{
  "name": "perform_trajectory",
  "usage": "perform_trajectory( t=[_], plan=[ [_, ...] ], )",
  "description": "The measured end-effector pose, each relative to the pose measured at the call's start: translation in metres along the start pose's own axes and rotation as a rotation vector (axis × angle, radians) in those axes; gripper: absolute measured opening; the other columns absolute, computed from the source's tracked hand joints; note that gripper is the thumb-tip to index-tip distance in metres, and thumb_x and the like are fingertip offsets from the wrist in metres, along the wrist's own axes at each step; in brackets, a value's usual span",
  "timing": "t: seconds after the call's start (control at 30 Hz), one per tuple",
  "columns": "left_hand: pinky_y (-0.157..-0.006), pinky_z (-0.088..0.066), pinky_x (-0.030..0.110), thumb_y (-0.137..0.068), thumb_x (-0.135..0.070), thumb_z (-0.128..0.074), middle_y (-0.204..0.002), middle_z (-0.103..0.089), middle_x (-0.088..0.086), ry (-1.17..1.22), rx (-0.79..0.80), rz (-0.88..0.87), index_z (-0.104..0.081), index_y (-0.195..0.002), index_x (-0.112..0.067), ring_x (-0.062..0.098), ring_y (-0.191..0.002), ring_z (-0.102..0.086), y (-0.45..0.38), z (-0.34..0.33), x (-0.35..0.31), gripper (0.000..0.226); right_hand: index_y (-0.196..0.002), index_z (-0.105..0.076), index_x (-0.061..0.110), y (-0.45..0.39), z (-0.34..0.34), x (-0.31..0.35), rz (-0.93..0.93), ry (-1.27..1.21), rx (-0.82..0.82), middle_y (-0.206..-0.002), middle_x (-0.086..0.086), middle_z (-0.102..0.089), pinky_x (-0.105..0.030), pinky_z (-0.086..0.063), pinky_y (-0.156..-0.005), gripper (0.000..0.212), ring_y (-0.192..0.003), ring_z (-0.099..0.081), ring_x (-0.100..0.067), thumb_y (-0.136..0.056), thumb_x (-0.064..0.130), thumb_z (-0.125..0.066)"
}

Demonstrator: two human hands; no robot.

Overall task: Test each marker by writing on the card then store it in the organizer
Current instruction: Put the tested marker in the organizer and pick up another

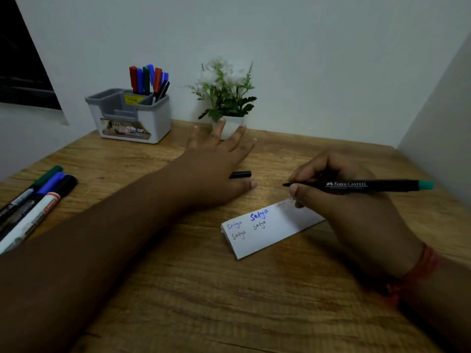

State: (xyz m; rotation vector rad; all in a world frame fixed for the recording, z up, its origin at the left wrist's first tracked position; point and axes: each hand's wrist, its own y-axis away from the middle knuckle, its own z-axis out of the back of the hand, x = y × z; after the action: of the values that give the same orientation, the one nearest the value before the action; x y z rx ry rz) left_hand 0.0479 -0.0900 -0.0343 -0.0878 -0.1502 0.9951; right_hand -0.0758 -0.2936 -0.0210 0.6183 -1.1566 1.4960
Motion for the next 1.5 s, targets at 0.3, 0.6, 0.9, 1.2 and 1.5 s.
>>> perform_trajectory(
  t=[0.3,0.6,0.9,1.2,1.5],
  plan=[
    [-0.117,0.0,0.061,-0.096,-0.054,-0.048,-0.147,-0.045,-0.012,0.166,-0.042,0.04,-0.053,-0.137,-0.032,0.011,-0.142,-0.032,0.0,-0.002,0.006,0.047,-0.096,-0.075,0.024,-0.023,0.025,-0.009,0.001,-0.138,-0.113,-0.102,0.006,-0.077,-0.042,-0.055,-0.098,0.012,-0.102,-0.072,-0.012,-0.087,0.017,-0.074],
    [-0.087,-0.043,0.038,-0.092,-0.04,-0.063,-0.102,-0.06,-0.009,0.27,-0.238,-0.002,-0.065,-0.108,-0.03,0.015,-0.101,-0.052,0.004,-0.003,-0.005,0.019,-0.093,-0.068,0.006,-0.054,0.027,-0.018,0.026,-0.209,-0.043,-0.093,-0.01,-0.074,-0.053,-0.059,-0.092,0.012,-0.092,-0.074,-0.026,-0.083,0.0,-0.074],
    [-0.083,-0.053,0.036,-0.088,-0.024,-0.072,-0.097,-0.057,-0.019,0.627,-0.429,-0.081,-0.057,-0.1,-0.036,0.001,-0.091,-0.056,0.014,0.011,-0.023,0.022,-0.093,-0.075,0.015,-0.042,0.031,-0.026,0.158,-0.331,0.017,-0.094,-0.011,-0.076,-0.05,-0.058,-0.093,0.011,-0.095,-0.074,-0.031,-0.086,0.007,-0.07],
    [-0.085,-0.053,0.035,-0.089,-0.024,-0.07,-0.097,-0.057,-0.021,0.67,-0.438,-0.144,-0.054,-0.098,-0.04,-0.001,-0.093,-0.056,0.017,0.012,-0.027,0.024,-0.086,-0.067,0.011,-0.043,0.028,-0.026,0.176,-0.337,0.025,-0.089,-0.012,-0.072,-0.041,-0.059,-0.078,0.005,-0.082,-0.072,-0.03,-0.081,0.011,-0.069],
    [-0.083,-0.054,0.041,-0.09,-0.028,-0.068,-0.099,-0.058,-0.02,0.689,-0.417,-0.204,-0.057,-0.1,-0.039,0.002,-0.095,-0.057,0.018,0.012,-0.028,0.019,-0.086,-0.066,0.009,-0.042,0.026,-0.026,0.173,-0.308,0.079,-0.092,-0.018,-0.072,-0.037,-0.059,-0.076,0.009,-0.082,-0.072,-0.029,-0.08,0.013,-0.07]
  ],
)
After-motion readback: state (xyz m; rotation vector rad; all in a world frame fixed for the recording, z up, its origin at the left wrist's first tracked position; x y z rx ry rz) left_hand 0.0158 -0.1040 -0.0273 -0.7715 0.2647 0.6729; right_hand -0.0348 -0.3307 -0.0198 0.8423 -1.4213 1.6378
